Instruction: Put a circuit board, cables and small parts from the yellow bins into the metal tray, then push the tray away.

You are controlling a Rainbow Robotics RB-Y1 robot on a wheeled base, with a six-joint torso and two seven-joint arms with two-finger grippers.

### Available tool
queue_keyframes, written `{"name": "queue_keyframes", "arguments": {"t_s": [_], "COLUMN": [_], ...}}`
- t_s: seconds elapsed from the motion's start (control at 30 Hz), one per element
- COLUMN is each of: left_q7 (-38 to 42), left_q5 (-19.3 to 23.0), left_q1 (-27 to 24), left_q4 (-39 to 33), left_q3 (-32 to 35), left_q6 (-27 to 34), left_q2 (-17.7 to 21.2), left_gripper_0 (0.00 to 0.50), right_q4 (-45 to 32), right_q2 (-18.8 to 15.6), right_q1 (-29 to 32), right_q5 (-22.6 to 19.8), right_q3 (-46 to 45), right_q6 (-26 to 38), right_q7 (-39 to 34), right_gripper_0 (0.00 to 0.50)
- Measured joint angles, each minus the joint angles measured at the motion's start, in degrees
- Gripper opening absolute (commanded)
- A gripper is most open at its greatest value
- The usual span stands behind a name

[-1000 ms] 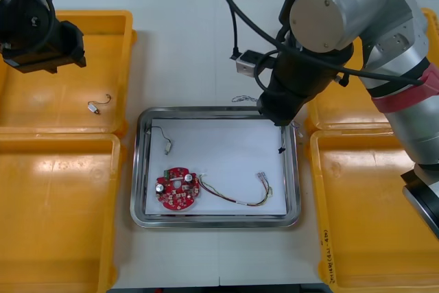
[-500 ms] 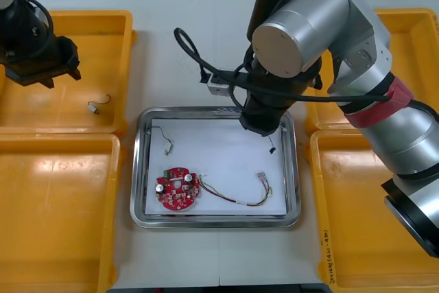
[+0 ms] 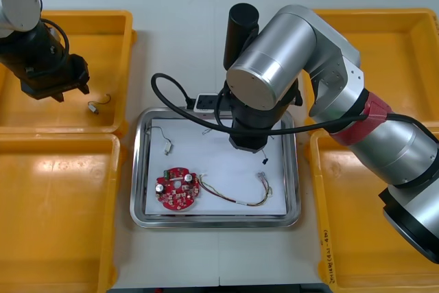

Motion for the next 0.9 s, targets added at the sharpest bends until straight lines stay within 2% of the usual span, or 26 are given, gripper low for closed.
{"name": "queue_keyframes", "arguments": {"t_s": [0.3,0.9], "left_q7": [0.0,0.0], "left_q5": [0.0,-1.8], "left_q1": [0.0,0.7], "left_q4": [2.8,3.0], "left_q3": [0.0,-0.5], "left_q6": [-3.0,-4.2], "left_q2": [-0.9,-4.2], "left_gripper_0": [0.500,0.500], "right_q4": [3.9,6.6], "right_q2": [0.0,0.0], "right_q1": [0.0,0.0], "right_q5": [0.1,1.3], "right_q3": [1.4,5.4], "right_q6": [-3.9,-6.3], "right_q7": [4.0,4.0], "right_gripper_0": [0.000,0.000]}}
